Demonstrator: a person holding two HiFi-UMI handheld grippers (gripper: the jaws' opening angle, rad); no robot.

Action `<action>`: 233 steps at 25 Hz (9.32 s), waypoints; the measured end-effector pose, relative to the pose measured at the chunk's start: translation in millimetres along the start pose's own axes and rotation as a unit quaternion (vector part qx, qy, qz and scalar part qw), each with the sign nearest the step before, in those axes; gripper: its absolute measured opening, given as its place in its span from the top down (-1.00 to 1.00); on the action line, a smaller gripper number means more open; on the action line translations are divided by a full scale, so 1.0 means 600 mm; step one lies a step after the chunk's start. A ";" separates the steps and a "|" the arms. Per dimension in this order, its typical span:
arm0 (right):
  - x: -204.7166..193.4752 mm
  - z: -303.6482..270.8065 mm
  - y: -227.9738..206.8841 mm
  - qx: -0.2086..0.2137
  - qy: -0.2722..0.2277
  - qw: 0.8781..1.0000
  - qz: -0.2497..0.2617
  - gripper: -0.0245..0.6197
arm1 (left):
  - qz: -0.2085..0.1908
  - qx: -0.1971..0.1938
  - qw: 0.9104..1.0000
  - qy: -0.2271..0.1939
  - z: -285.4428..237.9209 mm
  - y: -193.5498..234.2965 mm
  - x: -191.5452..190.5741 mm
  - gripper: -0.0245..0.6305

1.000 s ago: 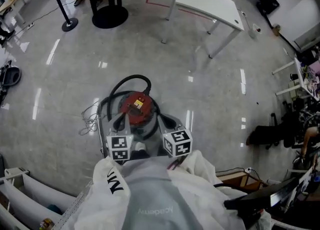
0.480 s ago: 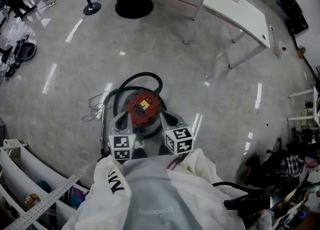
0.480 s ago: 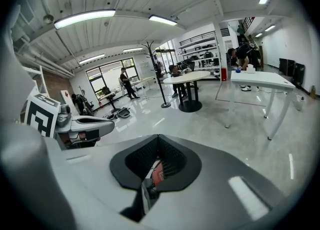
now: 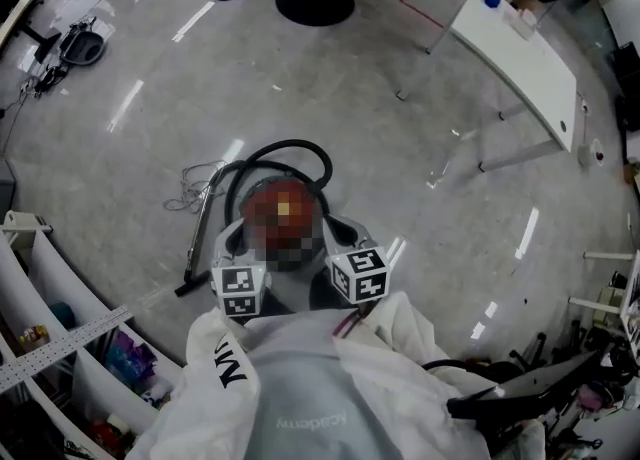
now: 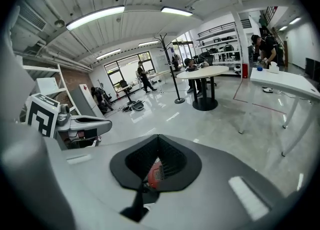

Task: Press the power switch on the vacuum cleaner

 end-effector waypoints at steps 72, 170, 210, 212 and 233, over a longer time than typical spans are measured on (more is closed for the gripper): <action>-0.141 -0.202 -0.062 0.032 0.089 0.994 0.046 0.92 | 0.118 0.057 0.990 0.051 -0.137 -0.001 -0.209 0.93; -0.364 -0.472 -0.137 0.028 0.216 0.965 0.145 0.92 | 0.201 0.052 0.974 0.086 -0.299 -0.017 -0.388 0.93; -0.354 -0.440 -0.108 0.031 0.204 0.971 0.123 0.92 | 0.193 0.063 0.976 0.077 -0.267 -0.010 -0.375 0.93; -0.346 -0.423 -0.103 0.030 0.201 0.972 0.115 0.92 | 0.192 0.069 0.976 0.074 -0.253 -0.007 -0.368 0.93; -0.164 -0.264 -0.051 0.017 0.123 0.987 0.104 0.92 | 0.155 0.088 0.984 0.031 -0.126 0.036 -0.223 0.93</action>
Point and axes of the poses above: the fingertips, and each gripper's own axes: z backward along the fingers, y to its left, x out of its top, the point moved 9 cm from there along z, backward along the fingers, and after that the axes turned 4 degrees about -x, right-handed, at the moved point
